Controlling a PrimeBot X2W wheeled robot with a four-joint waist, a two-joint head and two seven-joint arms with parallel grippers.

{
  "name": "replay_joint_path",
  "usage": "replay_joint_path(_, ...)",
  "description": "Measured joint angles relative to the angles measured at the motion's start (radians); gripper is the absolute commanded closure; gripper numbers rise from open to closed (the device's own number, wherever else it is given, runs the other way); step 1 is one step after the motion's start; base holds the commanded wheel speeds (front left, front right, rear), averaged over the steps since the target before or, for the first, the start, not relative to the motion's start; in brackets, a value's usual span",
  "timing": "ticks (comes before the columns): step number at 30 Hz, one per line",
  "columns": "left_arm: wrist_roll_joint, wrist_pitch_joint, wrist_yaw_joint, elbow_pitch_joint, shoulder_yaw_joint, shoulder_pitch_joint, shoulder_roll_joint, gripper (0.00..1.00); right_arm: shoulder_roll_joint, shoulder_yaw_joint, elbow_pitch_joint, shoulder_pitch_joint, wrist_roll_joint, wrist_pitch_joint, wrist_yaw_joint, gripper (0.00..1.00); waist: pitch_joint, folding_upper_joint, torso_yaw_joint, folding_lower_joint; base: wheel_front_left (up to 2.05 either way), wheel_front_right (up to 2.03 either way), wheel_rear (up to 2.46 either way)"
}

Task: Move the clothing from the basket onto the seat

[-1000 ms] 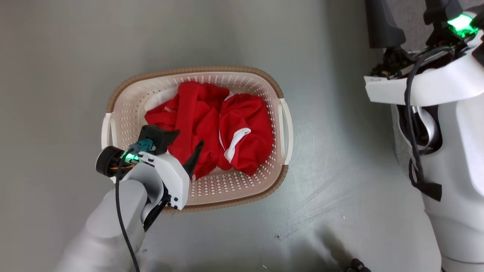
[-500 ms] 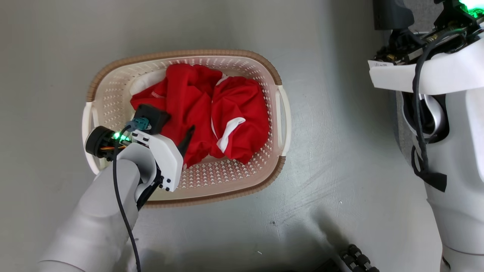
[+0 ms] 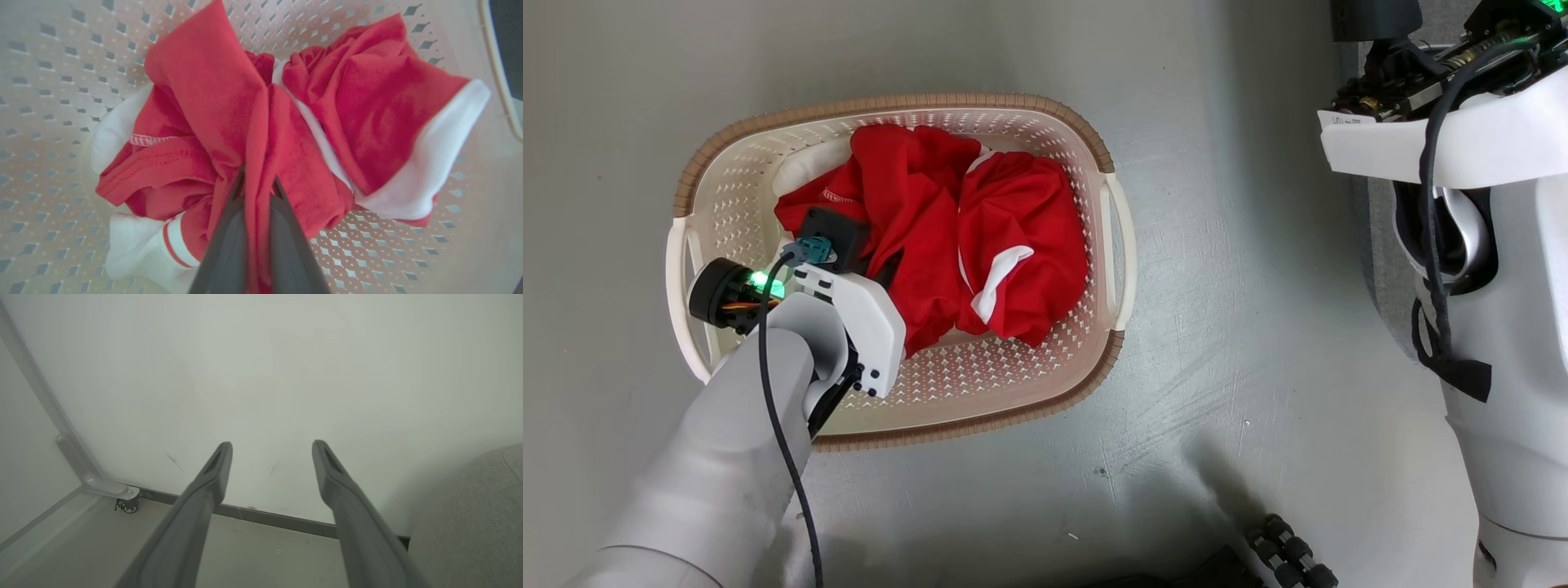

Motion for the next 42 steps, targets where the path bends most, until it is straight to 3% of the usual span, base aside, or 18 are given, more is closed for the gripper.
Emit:
replay_joint_path(26,-0.014,-0.091,0.000,-0.026,-0.008,0.000,-0.029,1.00,0.001,-0.009,0.033,0.000,-0.001,0.000,0.000,0.00,-0.057,0.0000,0.025,-0.0001,0.00,0.00,0.00)
replay_joint_path(42,-0.086,-0.173,0.000,-0.077,0.020,0.074,-0.035,1.00,-0.007,-0.003,0.062,0.006,-0.027,0.000,0.000,0.00,-0.140,0.0000,0.062,-0.0001,0.00,0.00,0.00)
